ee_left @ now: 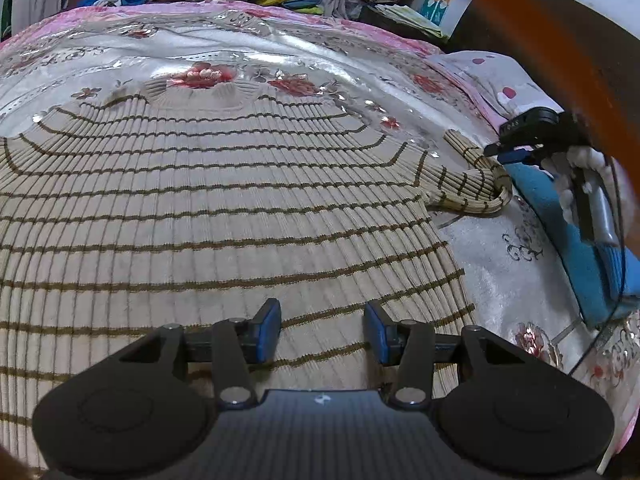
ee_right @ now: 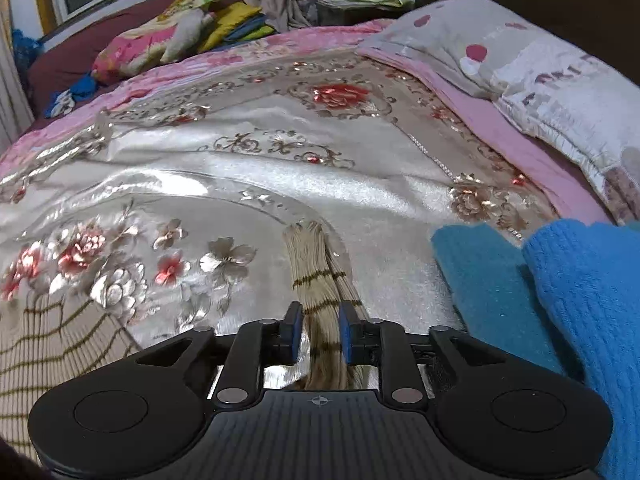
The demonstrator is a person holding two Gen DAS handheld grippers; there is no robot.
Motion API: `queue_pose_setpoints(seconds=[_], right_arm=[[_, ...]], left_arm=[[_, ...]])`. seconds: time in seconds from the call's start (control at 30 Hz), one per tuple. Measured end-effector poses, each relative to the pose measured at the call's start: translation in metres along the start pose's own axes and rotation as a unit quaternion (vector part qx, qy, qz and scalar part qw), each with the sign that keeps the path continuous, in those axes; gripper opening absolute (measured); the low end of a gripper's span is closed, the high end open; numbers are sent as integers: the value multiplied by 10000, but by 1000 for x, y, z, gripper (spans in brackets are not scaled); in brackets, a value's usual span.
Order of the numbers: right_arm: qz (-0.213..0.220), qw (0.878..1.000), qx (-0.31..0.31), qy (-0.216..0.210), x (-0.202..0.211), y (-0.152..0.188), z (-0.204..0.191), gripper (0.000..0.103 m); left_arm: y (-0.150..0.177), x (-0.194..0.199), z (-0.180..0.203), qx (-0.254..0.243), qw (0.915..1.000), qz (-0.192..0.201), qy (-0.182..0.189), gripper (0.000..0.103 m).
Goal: Fold small clothes
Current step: 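Move the right tool to the sleeve cuff by the blue towel and grasp it, then lift the sleeve with the right tool and carry it across the sweater body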
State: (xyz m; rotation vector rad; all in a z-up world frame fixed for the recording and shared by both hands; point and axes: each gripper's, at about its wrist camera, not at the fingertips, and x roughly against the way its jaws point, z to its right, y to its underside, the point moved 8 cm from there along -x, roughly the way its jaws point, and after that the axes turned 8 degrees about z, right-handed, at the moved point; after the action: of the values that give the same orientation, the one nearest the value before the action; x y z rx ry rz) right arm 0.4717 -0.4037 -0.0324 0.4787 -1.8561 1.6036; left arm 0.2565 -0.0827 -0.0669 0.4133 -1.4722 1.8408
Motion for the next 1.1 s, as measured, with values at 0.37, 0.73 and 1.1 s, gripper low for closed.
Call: queue_pose_setpoints(seconds=[0.37,0.73,1.1], right_arm=[[-18,9998,123,155,-12,-3,0,13],[293,9990,242,-218,26,-20,-23,0],[-91,9999,35,-34,-11,-8,-7,26]], left_arm=[[5,7,-6,114,9999,-24,97,52],[11,30,-20,242,9997,-10,15,53],[9,19,-18,213,9997,-77,-42,58]])
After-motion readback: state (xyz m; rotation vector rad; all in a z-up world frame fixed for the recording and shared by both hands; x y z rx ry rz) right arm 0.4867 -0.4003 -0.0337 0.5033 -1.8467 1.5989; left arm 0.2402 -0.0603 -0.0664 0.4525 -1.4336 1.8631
